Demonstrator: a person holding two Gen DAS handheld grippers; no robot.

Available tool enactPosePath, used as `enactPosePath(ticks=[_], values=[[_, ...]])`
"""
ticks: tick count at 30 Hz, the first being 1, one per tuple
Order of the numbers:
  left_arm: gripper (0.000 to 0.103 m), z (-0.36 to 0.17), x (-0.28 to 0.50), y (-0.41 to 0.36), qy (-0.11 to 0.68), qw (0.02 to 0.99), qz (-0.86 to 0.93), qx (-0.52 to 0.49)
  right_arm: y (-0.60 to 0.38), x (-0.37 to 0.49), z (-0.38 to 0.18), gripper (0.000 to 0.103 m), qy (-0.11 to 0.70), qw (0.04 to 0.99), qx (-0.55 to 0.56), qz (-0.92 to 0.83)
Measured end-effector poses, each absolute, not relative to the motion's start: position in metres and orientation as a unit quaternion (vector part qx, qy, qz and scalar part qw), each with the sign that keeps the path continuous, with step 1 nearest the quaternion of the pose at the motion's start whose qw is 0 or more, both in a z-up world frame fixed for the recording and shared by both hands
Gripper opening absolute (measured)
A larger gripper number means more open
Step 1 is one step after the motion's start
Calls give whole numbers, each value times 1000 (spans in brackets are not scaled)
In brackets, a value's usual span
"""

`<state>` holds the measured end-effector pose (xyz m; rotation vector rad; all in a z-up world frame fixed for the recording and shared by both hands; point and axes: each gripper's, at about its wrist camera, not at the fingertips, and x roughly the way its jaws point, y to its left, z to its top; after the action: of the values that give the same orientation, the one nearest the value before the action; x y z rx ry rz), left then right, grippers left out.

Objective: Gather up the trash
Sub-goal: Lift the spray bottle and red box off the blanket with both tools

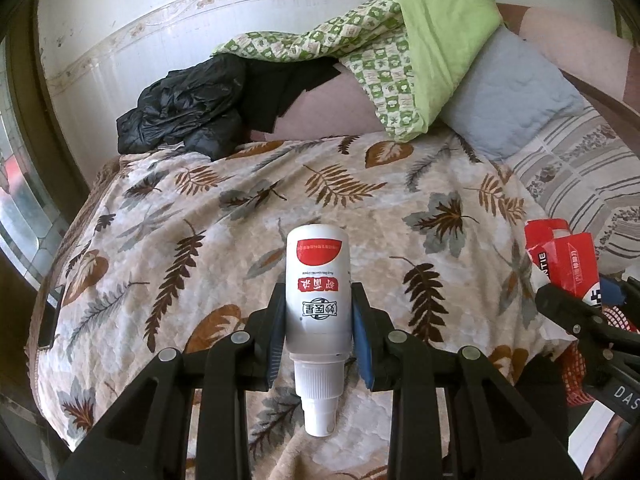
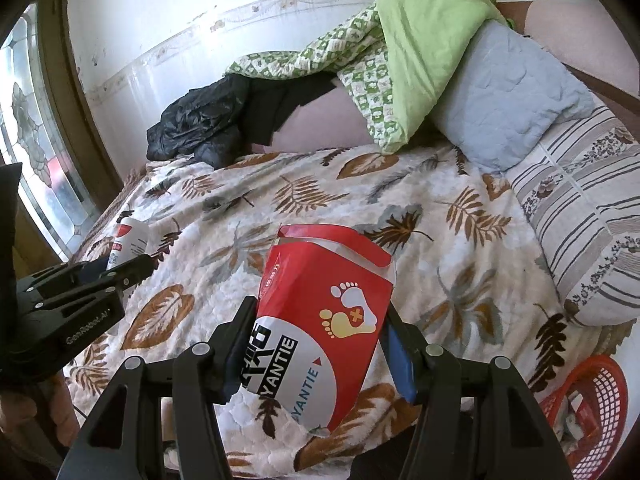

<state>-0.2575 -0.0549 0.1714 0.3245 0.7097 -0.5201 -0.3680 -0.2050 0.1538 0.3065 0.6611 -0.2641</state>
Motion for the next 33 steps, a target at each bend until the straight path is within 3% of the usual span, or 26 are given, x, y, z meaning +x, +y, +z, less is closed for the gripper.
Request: enactPosePath(ticks=[33], values=[[29, 188, -296, -114, 303, 872, -335, 190, -224, -419, 172, 63, 290, 925, 156, -188]])
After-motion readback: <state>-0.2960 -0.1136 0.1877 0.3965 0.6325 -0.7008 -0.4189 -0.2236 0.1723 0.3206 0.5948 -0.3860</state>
